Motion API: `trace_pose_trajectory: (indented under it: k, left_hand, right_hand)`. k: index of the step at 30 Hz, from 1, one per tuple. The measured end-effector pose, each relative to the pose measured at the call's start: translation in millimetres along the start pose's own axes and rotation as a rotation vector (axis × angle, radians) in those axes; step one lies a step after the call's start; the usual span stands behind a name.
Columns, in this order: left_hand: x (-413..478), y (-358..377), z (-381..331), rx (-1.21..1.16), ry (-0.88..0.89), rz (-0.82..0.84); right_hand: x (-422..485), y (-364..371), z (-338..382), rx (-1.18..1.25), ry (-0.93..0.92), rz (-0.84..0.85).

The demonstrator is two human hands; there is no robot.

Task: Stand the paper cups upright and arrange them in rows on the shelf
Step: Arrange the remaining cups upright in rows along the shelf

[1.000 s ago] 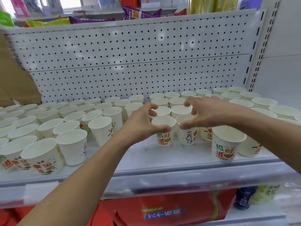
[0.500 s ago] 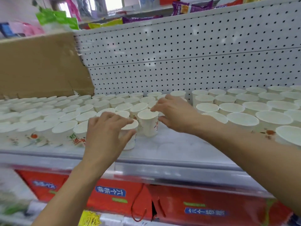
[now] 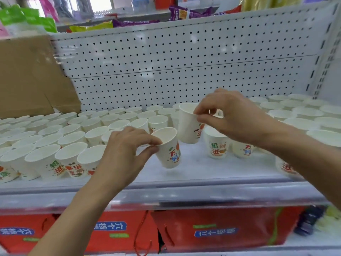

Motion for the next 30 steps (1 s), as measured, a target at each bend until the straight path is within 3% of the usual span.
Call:
trace_pose_trajectory:
  k: [5, 15, 20, 25, 30]
  left_hand:
    - [22.9, 32.9, -46.1, -0.170, 0.140, 0.066]
    - [43.4, 80.9, -79.6, -0.112, 0.319, 0.199]
    - [40.1, 80.9, -79.7, -0.154, 0.250, 0.210]
    - [32.3, 69.4, -79.8, -0.301, -0.052, 0.129]
    - [27.6, 87.3, -89.7, -0.241, -0.215, 0.163]
  right_hand:
    - [-54.5, -43.8, -28.2, -0.099, 0.123, 0.022]
    - [-93.2, -25.1, -61.9, -0.331, 0.252, 0.145]
    - [-94.3, -26.5, -68.1, -0.262, 0.297, 0.169]
    - [-88.8, -60.6, -73.1, -0.157, 0.363, 0.014]
    - [-88.9, -44.2, -77.0, -0.342, 0.416, 0.211]
Point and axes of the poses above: each hand's wrist, its own x-axis towards the middle knuckle, its own y-axis out of the palm, z = x × y, the point moved 6 cm from there along x, towards the middle knuckle, and after that the axes turned 5 degrees about y, right-handed, at the moved point
